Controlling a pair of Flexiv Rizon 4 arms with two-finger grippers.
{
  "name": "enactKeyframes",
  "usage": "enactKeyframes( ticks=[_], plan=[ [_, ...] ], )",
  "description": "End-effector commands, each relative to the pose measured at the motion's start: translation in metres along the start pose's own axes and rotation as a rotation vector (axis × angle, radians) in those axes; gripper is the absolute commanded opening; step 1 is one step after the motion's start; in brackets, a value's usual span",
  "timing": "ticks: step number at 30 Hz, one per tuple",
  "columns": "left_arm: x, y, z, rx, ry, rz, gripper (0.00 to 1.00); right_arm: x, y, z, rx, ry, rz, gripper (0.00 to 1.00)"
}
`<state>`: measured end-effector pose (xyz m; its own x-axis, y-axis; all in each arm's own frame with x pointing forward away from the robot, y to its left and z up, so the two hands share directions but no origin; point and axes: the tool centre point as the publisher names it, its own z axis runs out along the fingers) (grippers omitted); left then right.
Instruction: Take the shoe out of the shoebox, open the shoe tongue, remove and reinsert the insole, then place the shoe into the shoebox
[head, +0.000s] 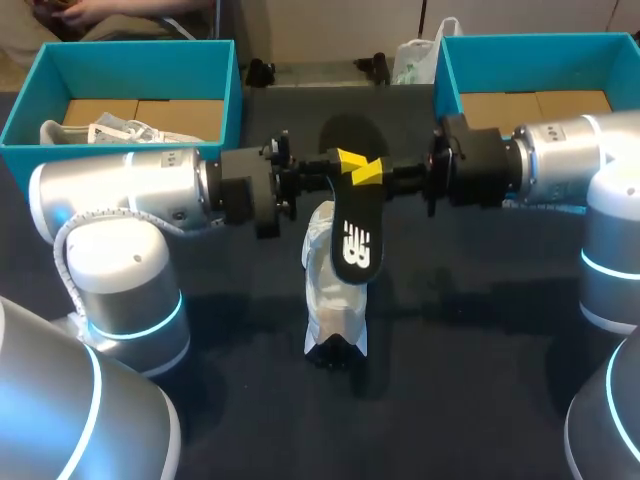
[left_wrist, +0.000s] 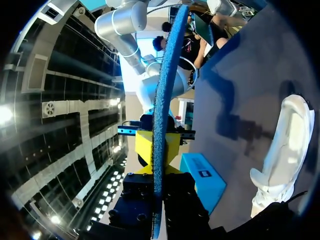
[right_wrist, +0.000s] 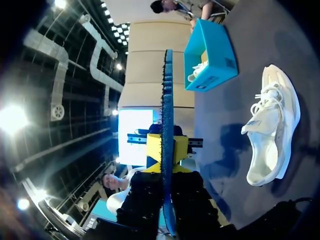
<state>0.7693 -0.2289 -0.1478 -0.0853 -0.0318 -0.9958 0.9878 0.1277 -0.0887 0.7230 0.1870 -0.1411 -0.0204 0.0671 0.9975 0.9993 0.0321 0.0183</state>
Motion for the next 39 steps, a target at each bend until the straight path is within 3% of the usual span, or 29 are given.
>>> enactKeyframes(
  ticks=[1, 11, 23, 31, 39],
  plan=[
    [0.001, 0.002, -0.002, -0.005, 0.0, -0.012, 0.0, -0.001, -0.009, -0.005, -0.025, -0.004, -0.007, 1.0],
    [-0.002, -0.003, -0.016, 0.012, 0.019, -0.112, 0.0, -0.008, -0.021, -0.035, -0.125, -0.041, -0.036, 1.0],
    [-0.011, -0.031, -0.038, 0.071, 0.074, -0.331, 0.0, -0.009, -0.018, -0.073, -0.229, -0.116, -0.263, 1.0],
    [-0.012, -0.044, -0.046, 0.095, 0.067, -0.481, 0.0, -0.007, -0.015, -0.069, -0.154, -0.236, -0.535, 1.0],
    [-0.02, -0.059, -0.049, 0.14, 0.068, -0.657, 0.0, -0.002, -0.013, -0.061, -0.06, -0.231, -0.757, 1.0]
  ],
)
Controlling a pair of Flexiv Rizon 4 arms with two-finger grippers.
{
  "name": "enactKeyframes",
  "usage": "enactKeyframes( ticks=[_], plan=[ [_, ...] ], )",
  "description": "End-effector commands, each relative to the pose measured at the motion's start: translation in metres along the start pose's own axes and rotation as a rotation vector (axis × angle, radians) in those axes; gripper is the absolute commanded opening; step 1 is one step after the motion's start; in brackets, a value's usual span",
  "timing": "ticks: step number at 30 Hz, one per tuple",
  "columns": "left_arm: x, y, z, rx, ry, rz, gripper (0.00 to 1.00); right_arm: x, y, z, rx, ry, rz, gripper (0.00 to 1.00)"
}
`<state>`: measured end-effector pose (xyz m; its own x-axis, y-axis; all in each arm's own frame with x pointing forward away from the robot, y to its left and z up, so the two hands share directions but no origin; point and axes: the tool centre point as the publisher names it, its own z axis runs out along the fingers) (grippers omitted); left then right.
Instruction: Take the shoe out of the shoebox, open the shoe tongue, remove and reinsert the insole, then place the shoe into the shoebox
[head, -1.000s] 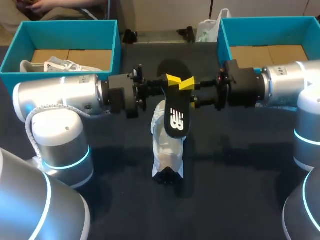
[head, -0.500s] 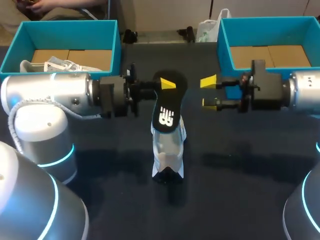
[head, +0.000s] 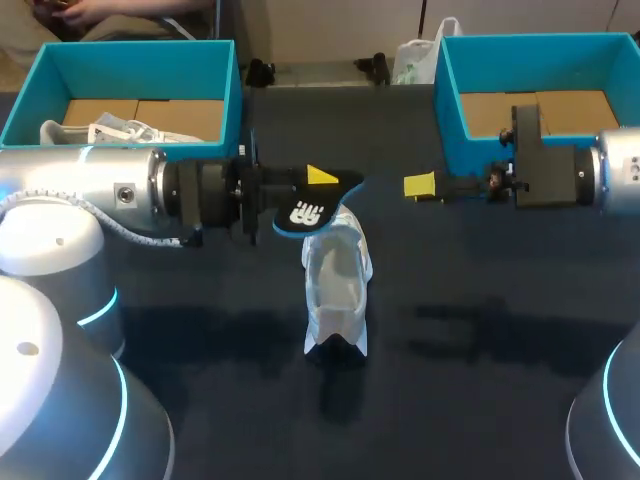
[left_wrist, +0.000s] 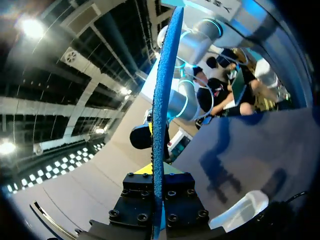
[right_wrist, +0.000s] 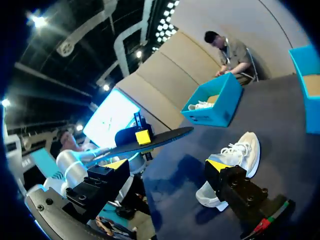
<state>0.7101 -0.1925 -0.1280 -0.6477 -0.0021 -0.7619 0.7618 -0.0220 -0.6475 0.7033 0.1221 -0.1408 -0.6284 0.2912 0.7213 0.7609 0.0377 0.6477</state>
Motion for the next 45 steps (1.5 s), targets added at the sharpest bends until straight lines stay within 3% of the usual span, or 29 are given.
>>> enactKeyframes(
  ticks=[1, 26, 31, 35, 36, 45],
  plan=[
    [-0.001, -0.007, -0.005, 0.009, 0.007, -0.053, 0.0, -0.003, 0.007, 0.005, 0.049, 0.033, -0.1, 1.0],
    [-0.001, -0.01, -0.007, 0.006, 0.011, -0.101, 0.0, -0.001, 0.007, 0.006, 0.055, 0.063, -0.146, 1.0],
    [0.002, -0.013, -0.009, 0.009, 0.021, -0.118, 0.0, -0.011, 0.0, 0.004, 0.073, -0.014, -0.296, 1.0],
    [0.004, -0.016, -0.014, 0.017, 0.028, -0.143, 0.0, -0.018, -0.005, 0.0, 0.175, -0.105, -0.505, 1.0],
    [0.004, -0.017, -0.015, 0.018, 0.03, -0.154, 0.0, -0.02, -0.006, -0.001, 0.154, -0.134, -0.501, 1.0],
    [0.014, -0.019, -0.022, 0.021, 0.03, -0.229, 0.0, -0.034, -0.014, -0.007, 0.259, -0.261, -0.795, 1.0]
  ],
)
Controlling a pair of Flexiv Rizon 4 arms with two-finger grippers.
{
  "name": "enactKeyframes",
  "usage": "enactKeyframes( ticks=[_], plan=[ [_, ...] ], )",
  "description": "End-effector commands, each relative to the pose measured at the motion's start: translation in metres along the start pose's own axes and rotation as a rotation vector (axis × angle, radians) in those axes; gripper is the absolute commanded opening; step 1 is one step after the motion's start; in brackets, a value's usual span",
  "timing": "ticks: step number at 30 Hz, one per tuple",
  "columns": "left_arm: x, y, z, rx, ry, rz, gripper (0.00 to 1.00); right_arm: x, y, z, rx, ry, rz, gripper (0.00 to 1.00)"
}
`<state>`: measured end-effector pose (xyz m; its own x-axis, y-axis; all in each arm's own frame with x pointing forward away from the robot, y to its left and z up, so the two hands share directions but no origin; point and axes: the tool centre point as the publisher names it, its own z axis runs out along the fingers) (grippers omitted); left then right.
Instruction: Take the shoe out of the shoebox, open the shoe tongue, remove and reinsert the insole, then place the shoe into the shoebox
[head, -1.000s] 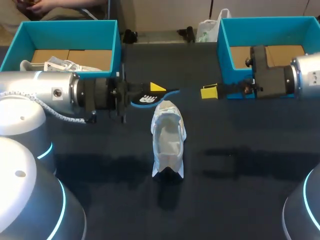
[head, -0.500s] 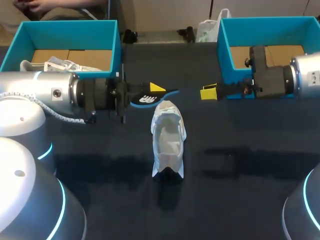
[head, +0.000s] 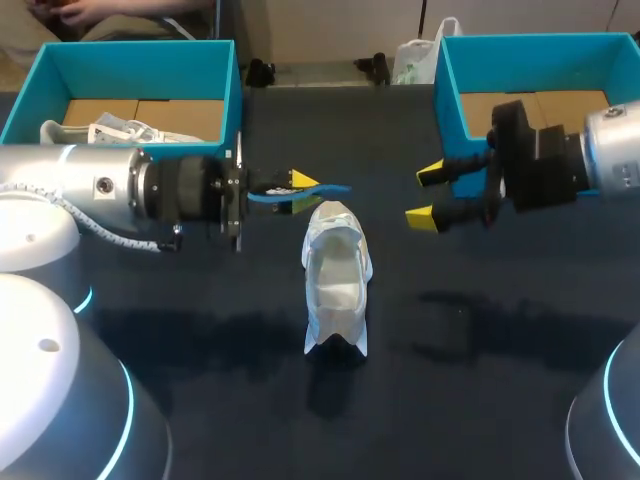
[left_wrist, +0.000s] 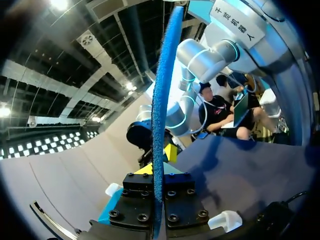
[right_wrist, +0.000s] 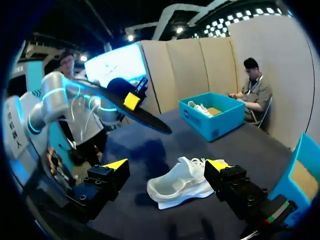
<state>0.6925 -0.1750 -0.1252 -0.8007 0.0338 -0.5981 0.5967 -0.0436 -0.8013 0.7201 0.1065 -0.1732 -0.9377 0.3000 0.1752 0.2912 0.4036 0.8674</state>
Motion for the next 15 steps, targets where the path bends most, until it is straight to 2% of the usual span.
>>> enactKeyframes(
  ticks=[1, 4, 9, 15],
  plan=[
    [0.007, -0.003, -0.005, -0.005, 0.0, -0.007, 0.0, 0.005, -0.005, -0.002, 0.105, -0.102, -0.191, 1.0],
    [0.011, -0.004, -0.006, -0.006, -0.003, -0.018, 0.0, 0.005, -0.009, 0.0, 0.125, -0.111, -0.276, 1.0],
    [0.016, -0.004, -0.008, -0.004, -0.006, -0.039, 0.0, 0.005, -0.014, 0.008, 0.221, -0.103, -0.372, 1.0],
    [0.02, -0.002, -0.008, -0.01, -0.008, -0.048, 0.0, 0.004, -0.026, 0.021, 0.324, -0.092, -0.418, 1.0]
  ],
)
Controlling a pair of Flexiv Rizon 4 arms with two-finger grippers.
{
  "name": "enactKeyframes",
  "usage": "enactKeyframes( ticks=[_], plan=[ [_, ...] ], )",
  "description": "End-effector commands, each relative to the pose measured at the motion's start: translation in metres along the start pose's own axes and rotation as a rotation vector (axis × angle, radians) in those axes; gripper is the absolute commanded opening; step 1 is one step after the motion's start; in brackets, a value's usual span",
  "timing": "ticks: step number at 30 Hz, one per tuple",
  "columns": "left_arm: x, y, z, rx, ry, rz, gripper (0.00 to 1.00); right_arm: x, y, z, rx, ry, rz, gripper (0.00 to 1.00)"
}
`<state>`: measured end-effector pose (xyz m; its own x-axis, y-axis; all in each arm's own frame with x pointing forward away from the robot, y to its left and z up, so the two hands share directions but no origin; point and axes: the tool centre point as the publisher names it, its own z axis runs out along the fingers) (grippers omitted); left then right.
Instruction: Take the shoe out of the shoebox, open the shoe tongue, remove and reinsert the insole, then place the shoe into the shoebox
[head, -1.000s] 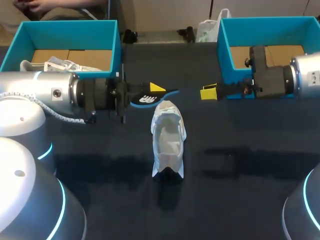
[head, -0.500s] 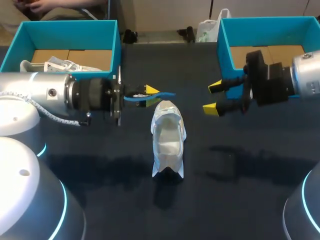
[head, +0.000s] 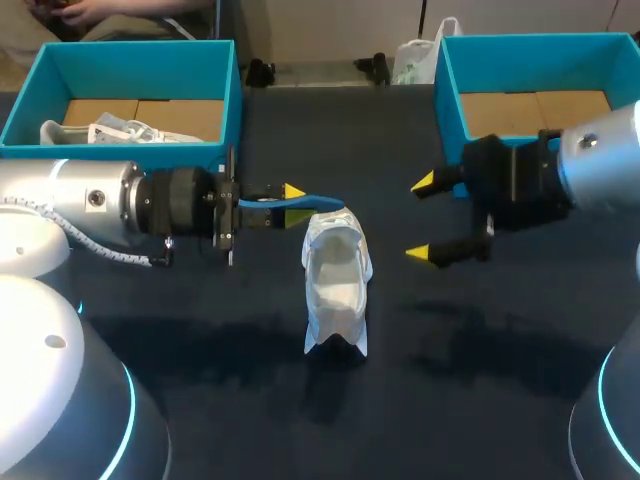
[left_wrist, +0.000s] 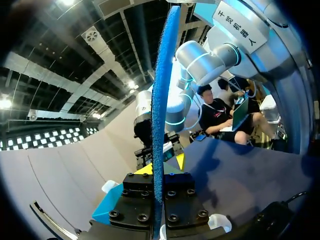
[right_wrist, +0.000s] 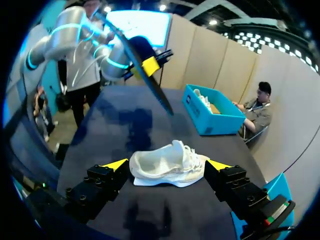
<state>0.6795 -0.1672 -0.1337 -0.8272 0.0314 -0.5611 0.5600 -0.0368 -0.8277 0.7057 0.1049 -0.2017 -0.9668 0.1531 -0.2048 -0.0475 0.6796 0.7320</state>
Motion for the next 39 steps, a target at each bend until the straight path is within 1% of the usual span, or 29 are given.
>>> enactKeyframes(
  ticks=[1, 2, 10, 15, 18, 19, 23, 29, 39],
  plan=[
    [0.006, 0.0, 0.0, -0.005, -0.004, -0.005, 0.0, -0.004, 0.002, 0.014, 0.099, 0.019, -0.033, 1.0],
    [0.007, 0.0, 0.0, -0.005, -0.003, -0.008, 0.0, -0.002, -0.001, 0.017, 0.115, 0.027, -0.038, 1.0],
    [0.016, 0.007, 0.001, -0.002, -0.014, -0.045, 0.0, -0.002, -0.001, 0.017, 0.115, 0.027, -0.038, 1.0],
    [0.025, 0.011, 0.002, -0.005, -0.019, -0.052, 0.0, -0.002, -0.001, 0.017, 0.115, 0.027, -0.038, 1.0],
    [0.03, 0.014, 0.003, -0.01, -0.022, -0.044, 0.0, 0.0, -0.001, 0.025, 0.152, 0.038, -0.087, 1.0],
    [0.031, 0.015, 0.003, -0.012, -0.024, -0.04, 0.0, 0.0, -0.001, 0.025, 0.153, 0.03, -0.104, 1.0],
    [0.034, 0.023, 0.005, -0.007, -0.04, -0.038, 0.0, 0.002, -0.004, 0.03, 0.205, -0.015, -0.179, 1.0],
    [0.043, 0.032, 0.009, -0.003, -0.052, -0.048, 0.0, 0.002, -0.013, 0.037, 0.227, -0.049, -0.23, 1.0],
    [0.058, 0.049, 0.016, -0.023, -0.038, -0.056, 0.0, 0.0, -0.033, 0.057, 0.233, -0.015, -0.248, 1.0]
  ],
)
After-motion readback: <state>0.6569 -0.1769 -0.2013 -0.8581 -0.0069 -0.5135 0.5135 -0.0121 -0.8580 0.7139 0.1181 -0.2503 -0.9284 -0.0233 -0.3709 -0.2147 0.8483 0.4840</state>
